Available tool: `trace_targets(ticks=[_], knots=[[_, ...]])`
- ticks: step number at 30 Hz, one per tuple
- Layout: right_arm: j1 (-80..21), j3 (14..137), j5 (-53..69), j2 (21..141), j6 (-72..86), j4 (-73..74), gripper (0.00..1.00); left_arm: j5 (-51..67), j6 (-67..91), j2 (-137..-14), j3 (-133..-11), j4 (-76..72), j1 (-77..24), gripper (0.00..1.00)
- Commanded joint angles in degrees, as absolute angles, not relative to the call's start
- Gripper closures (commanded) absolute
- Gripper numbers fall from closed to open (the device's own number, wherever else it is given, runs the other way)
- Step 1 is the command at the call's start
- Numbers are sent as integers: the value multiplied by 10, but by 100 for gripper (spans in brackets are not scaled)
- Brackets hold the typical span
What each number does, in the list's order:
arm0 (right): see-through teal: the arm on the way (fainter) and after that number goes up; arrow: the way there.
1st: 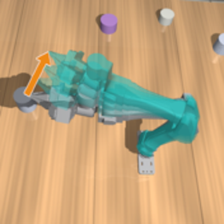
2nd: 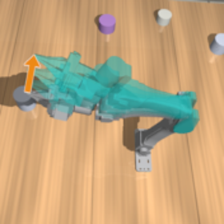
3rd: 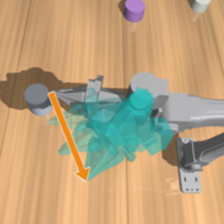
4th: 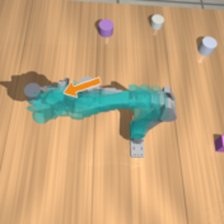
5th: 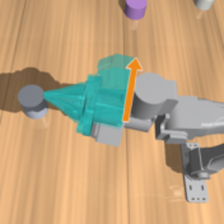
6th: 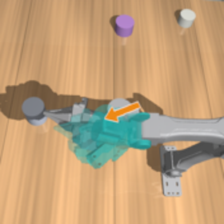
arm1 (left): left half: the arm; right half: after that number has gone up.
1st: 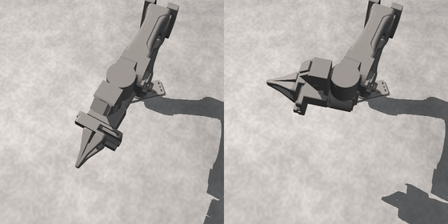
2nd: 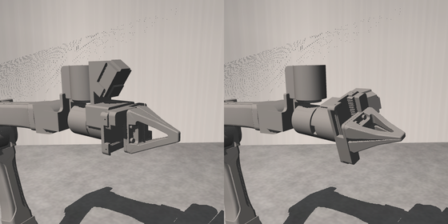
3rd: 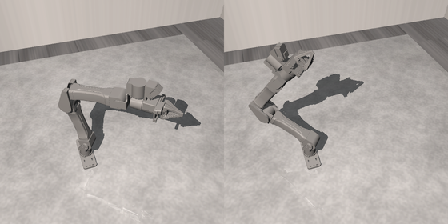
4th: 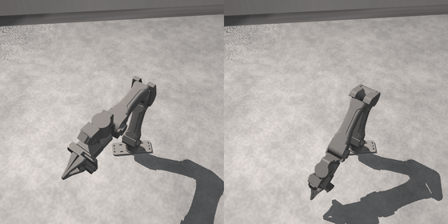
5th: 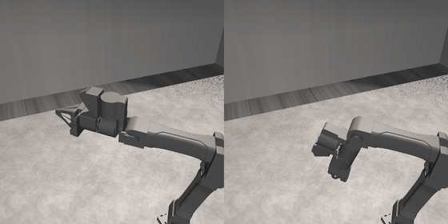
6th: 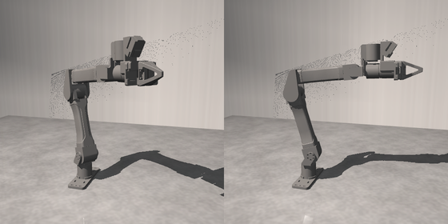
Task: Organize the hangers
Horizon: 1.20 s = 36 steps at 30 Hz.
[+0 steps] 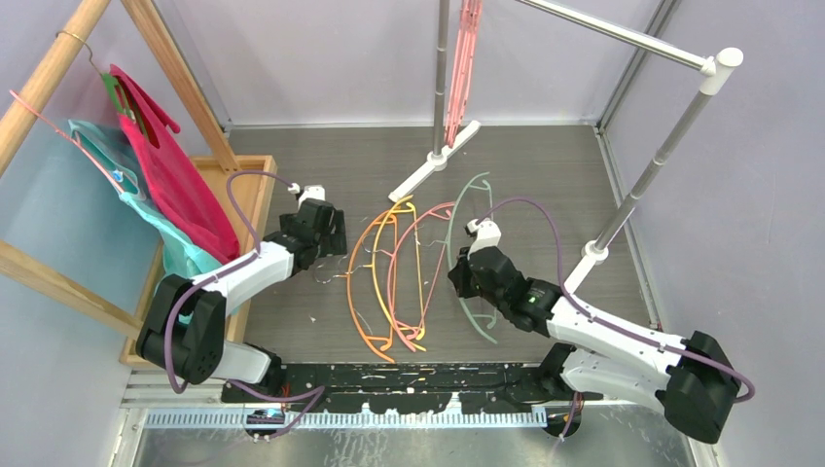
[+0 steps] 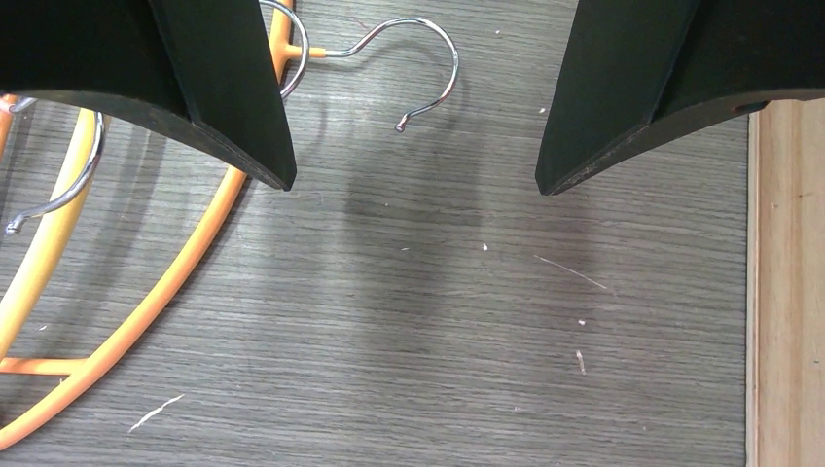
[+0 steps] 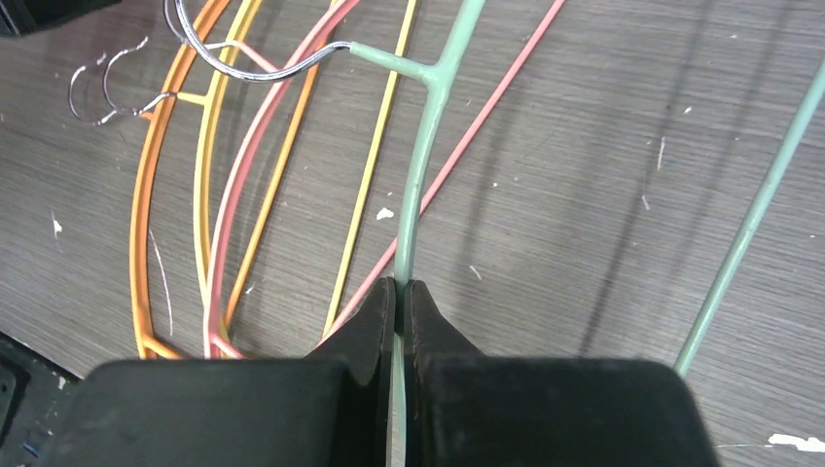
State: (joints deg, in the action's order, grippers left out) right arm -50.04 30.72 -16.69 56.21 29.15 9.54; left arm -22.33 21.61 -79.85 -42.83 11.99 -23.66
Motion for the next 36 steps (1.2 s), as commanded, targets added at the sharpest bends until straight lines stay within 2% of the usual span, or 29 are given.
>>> trace_targets(ticks=[1, 4, 9, 12, 16, 24, 36], knots=[[-477, 302, -148, 559, 304, 78, 99, -232, 216, -781, -442, 103, -236, 2], [-475, 291, -102, 578, 324, 39, 99, -233, 216, -780, -442, 104, -236, 2], [-470, 280, -172, 507, 347, 55, 99, -235, 216, -773, -438, 102, -236, 2], [-442, 306, -196, 446, 339, 93, 99, -232, 217, -777, -438, 100, -237, 2], [-380, 381, -162, 415, 317, 139, 99, -231, 218, -779, -443, 103, -236, 2], [-274, 516, -35, 472, 291, 146, 99, -238, 217, -756, -436, 105, -236, 2], [-201, 650, 104, 578, 355, -9, 99, -237, 218, -739, -432, 105, -236, 2]])
